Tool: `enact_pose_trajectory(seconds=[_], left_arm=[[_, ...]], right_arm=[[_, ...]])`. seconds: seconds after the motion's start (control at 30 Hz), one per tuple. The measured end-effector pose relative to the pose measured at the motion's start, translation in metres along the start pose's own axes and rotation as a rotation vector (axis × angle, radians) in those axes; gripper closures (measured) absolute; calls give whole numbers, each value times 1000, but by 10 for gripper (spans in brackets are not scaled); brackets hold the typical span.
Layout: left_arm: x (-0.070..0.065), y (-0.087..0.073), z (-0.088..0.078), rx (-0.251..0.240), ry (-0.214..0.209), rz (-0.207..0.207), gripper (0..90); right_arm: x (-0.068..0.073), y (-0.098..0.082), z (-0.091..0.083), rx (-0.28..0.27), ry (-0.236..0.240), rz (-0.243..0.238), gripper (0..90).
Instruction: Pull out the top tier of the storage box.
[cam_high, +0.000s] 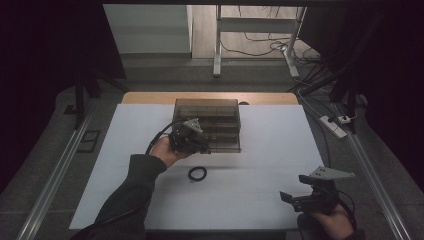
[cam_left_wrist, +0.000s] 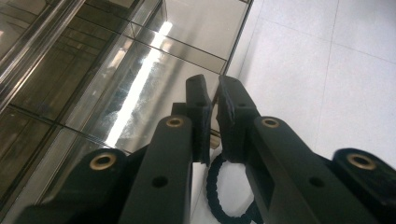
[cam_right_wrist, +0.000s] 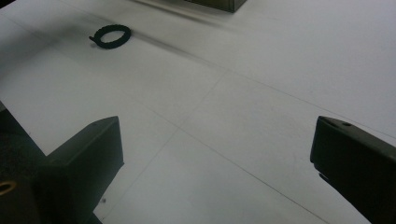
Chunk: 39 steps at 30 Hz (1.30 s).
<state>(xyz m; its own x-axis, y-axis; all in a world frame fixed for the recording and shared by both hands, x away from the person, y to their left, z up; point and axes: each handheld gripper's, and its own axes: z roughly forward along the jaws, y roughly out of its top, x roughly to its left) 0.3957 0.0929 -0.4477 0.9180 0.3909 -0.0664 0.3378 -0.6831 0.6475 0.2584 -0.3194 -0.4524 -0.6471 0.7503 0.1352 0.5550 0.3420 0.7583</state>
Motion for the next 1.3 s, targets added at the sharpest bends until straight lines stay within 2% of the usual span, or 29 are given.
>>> enact_pose_trajectory(seconds=[0.07,0.17,0.2,0.33,0.5,0.63,0.87,1.07,1.3], left_arm=[[0,0,-2,-20,16,-10,784],[2,-2,-8,-88,-11,-52,744],[2,-2,-9,-92,-12,-61,718],[-2,-4,-10,-81,15,-74,604],[-9,-11,-13,-87,58,-98,459],[-15,-18,-16,-106,89,-133,359],[-23,-32,-22,-126,145,-180,247],[-30,-42,-28,-143,156,-222,181],[-41,-51,-36,-155,159,-249,119]], right_arm=[[0,0,0,0,0,1,26],[0,0,0,0,1,1,26],[0,0,0,0,1,1,26],[0,0,0,0,0,1,26],[0,0,0,3,-2,2,26],[0,0,0,4,-3,4,26],[0,0,1,8,-6,6,26],[0,1,2,15,-10,10,26],[-1,1,2,22,-12,17,26]])
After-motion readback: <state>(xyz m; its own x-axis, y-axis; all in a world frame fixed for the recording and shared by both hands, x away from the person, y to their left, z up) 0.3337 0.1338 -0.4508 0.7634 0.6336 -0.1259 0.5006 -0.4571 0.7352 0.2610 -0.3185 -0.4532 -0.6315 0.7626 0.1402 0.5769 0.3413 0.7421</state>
